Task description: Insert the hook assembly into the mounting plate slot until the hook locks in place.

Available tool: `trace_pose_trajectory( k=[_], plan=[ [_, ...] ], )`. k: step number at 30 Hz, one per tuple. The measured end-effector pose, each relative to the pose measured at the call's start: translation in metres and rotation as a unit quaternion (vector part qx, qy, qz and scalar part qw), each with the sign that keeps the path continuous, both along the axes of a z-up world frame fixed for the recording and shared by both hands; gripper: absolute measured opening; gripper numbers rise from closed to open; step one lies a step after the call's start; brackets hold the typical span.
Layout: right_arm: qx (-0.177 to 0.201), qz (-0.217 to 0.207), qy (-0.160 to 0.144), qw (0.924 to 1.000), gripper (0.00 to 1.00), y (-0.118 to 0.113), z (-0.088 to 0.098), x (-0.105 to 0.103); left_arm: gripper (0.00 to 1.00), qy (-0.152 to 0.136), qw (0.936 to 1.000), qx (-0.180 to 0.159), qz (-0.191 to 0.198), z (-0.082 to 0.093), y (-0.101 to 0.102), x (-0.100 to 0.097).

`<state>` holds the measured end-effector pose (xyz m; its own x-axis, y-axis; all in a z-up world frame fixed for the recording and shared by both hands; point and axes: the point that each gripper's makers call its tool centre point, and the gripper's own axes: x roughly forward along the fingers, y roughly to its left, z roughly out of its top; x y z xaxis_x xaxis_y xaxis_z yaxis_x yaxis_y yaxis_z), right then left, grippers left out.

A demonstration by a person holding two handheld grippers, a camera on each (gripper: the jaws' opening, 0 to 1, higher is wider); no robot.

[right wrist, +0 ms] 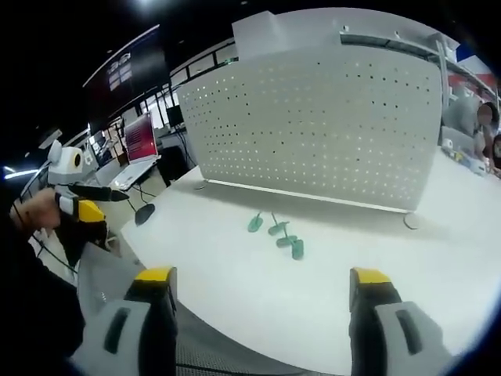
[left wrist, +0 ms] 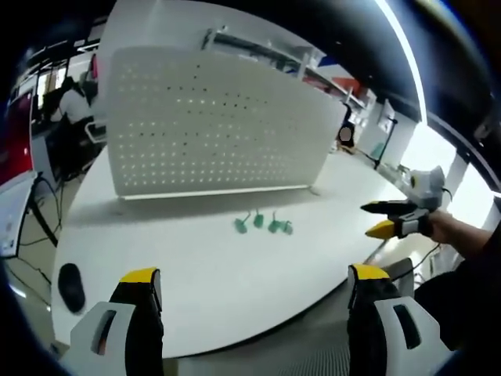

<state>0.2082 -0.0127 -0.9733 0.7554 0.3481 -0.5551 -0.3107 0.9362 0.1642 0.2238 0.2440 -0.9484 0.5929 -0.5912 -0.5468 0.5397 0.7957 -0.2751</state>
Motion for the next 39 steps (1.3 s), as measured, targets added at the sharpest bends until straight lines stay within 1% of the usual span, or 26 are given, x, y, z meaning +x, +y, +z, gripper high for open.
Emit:
trace_pose_trajectory(
  k=[4,10,13,15,19,22,24,25,26,27,30,32,35,39],
  plan=[
    [0.005,-0.003,-0.002,1.0000,0.88,-0.002,0.000,0.002,1.00,-0.001,1.0000,-0.002,0.005,0.001,0.002,0.000],
    [0.020,-0.008,0.003,0.9998,0.88,-0.003,-0.005,0.007,1.00,0.000,1.0000,-0.003,0.009,0.002,0.004,0.003],
    [0.025,-0.005,0.003,0.9997,0.87,-0.001,-0.006,0.012,1.00,-0.001,0.9999,-0.004,0.011,0.002,0.004,0.005],
    [0.022,0.003,0.005,0.9998,0.86,0.001,-0.010,0.015,1.00,-0.002,1.0000,-0.001,0.008,0.001,0.004,0.005],
    [0.010,0.019,0.011,0.9997,0.83,0.005,-0.017,0.023,1.00,0.002,0.9999,-0.005,0.009,0.000,0.002,0.006],
    [0.013,0.022,0.012,0.9996,0.78,0.008,-0.020,0.029,1.00,0.010,0.9997,-0.017,0.010,0.000,-0.001,0.007],
    [0.025,0.026,0.010,0.9993,0.76,0.013,-0.021,0.035,1.00,0.013,0.9996,-0.024,0.011,0.001,-0.002,0.007],
    [0.032,0.033,0.004,0.9989,0.75,0.017,-0.019,0.038,1.00,0.013,0.9995,-0.027,0.011,0.001,-0.002,0.007],
    [0.038,0.045,-0.010,0.9982,0.73,0.023,-0.016,0.043,1.00,0.013,0.9994,-0.028,0.013,0.001,-0.002,0.007],
    [0.038,0.049,-0.016,0.9979,0.71,0.026,-0.016,0.046,1.00,0.013,0.9994,-0.030,0.014,0.001,-0.001,0.007],
    [0.033,0.065,-0.019,0.9971,0.65,0.036,-0.018,0.055,1.00,0.015,0.9994,-0.028,0.015,0.000,0.001,0.006],
    [0.033,0.076,-0.010,0.9965,0.61,0.043,-0.024,0.061,1.00,0.018,0.9994,-0.025,0.012,-0.002,0.002,0.003],
    [0.044,0.085,0.003,0.9954,0.58,0.053,-0.031,0.069,1.00,0.024,0.9996,-0.015,0.007,-0.006,0.005,-0.001],
    [0.051,0.097,0.009,0.9939,0.54,0.065,-0.039,0.081,1.00,0.029,0.9995,-0.013,0.004,-0.009,0.005,-0.004]
  ],
)
